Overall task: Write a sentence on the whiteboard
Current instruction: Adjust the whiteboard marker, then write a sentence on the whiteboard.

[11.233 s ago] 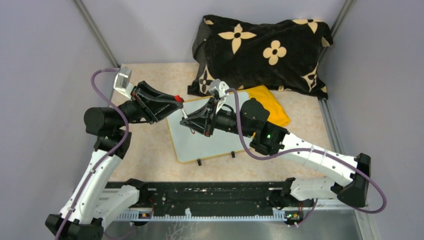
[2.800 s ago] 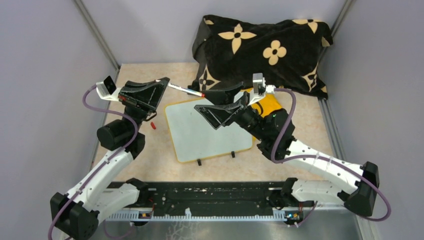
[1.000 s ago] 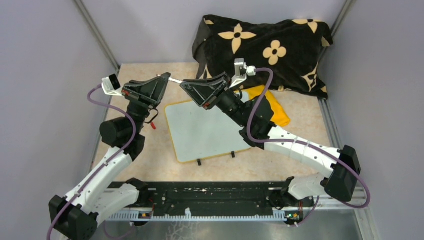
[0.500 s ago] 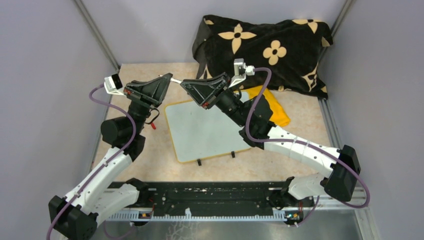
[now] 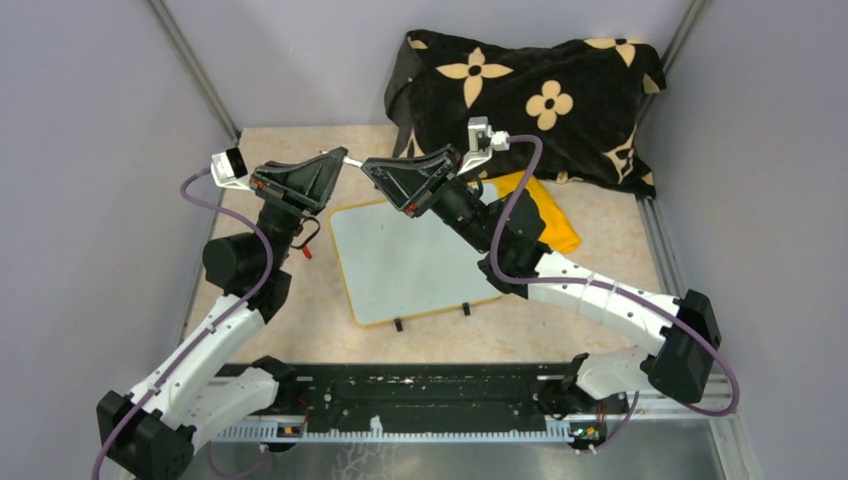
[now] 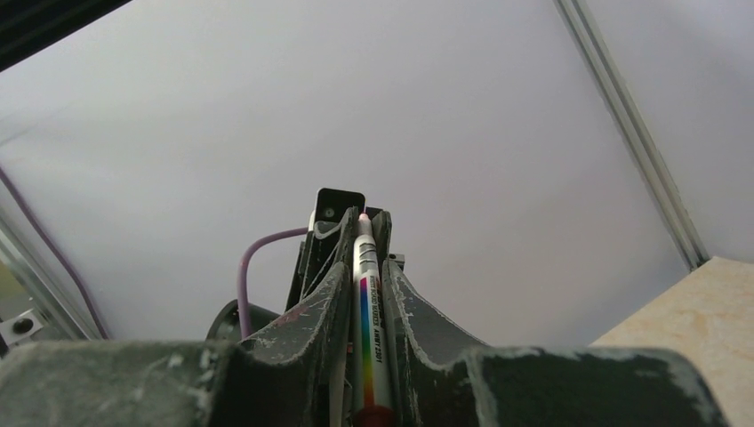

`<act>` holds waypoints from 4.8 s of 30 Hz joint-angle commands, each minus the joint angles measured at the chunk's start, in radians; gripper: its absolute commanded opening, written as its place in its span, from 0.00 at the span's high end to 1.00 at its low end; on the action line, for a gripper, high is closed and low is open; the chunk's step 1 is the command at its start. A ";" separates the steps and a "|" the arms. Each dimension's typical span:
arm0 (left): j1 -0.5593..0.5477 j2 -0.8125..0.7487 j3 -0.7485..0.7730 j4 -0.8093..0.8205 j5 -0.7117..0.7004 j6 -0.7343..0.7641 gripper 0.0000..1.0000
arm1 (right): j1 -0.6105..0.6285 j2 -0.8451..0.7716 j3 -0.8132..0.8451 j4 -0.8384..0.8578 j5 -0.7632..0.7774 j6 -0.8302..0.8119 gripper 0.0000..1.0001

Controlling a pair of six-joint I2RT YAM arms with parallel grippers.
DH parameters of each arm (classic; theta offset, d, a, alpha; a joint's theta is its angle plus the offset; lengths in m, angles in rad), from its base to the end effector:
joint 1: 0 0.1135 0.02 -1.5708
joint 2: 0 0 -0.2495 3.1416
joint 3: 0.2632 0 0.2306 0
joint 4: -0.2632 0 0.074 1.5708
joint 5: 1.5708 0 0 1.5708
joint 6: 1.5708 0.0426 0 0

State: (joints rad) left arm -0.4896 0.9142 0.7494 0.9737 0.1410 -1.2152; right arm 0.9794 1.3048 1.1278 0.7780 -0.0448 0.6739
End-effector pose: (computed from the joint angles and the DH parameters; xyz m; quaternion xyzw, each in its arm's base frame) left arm 0.1537 -0.0887 0.4178 -0.0705 0.3699 -0.7144 0.5898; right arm 0.1547 0.2337 0.4400 -0.0905 0.4576 0.6578 0.5914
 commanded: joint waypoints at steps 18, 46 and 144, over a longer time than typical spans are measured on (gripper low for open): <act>-0.009 -0.059 -0.010 -0.058 -0.017 0.050 0.49 | -0.006 -0.044 -0.003 0.036 0.013 -0.010 1.00; -0.008 -0.455 -0.003 -1.103 -0.342 0.985 0.01 | -0.006 -0.712 -0.250 -0.996 0.239 -0.452 1.00; 0.010 -0.299 -0.115 -1.227 -0.186 0.916 0.04 | 0.390 -0.438 -0.467 -0.424 0.596 -0.611 1.00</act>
State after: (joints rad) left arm -0.4931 0.6357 0.6373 -0.2749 -0.1871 -0.3210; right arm 1.3598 0.8696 0.6281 0.3107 0.5877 0.0692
